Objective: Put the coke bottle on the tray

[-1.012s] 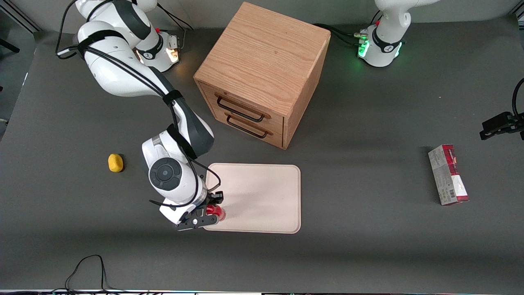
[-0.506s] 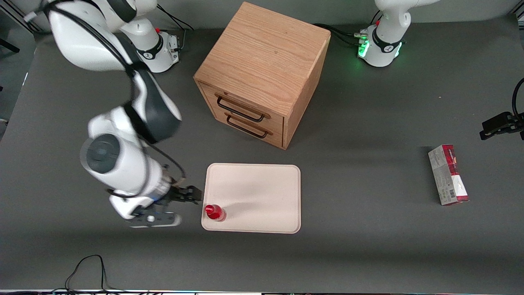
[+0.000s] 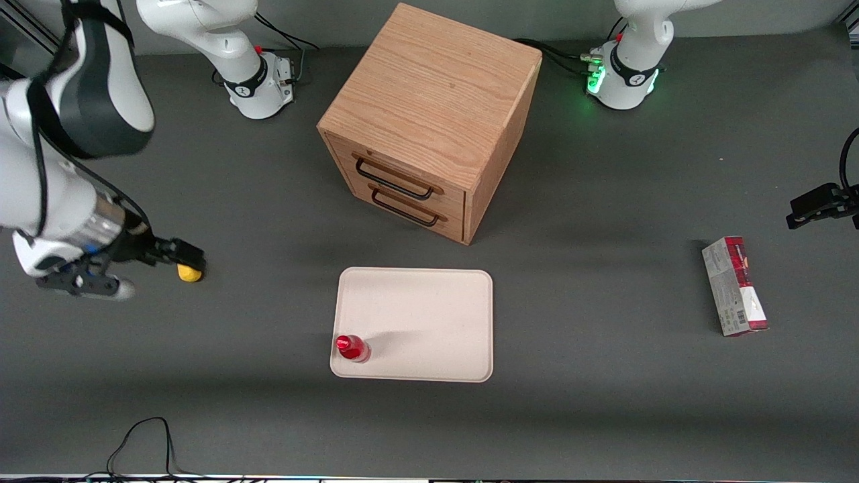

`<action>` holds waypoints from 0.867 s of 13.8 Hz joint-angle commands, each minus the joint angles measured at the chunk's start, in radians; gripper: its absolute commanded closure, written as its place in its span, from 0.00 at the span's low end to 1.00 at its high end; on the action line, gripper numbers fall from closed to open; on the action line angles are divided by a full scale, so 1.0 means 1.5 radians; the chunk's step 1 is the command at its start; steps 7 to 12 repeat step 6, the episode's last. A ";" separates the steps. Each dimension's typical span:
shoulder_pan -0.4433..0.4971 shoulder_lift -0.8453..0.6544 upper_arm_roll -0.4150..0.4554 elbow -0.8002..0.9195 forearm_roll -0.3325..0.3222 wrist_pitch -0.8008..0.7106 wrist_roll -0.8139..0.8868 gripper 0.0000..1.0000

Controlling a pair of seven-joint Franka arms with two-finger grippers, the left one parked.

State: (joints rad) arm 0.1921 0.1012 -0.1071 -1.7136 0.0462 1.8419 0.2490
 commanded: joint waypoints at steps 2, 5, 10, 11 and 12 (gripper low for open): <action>0.009 -0.140 -0.047 -0.124 -0.020 -0.015 -0.087 0.00; 0.008 -0.135 -0.048 -0.091 -0.021 -0.044 -0.086 0.00; 0.007 -0.128 -0.049 -0.074 -0.021 -0.073 -0.090 0.00; 0.007 -0.128 -0.049 -0.074 -0.021 -0.073 -0.090 0.00; 0.007 -0.128 -0.049 -0.074 -0.021 -0.073 -0.090 0.00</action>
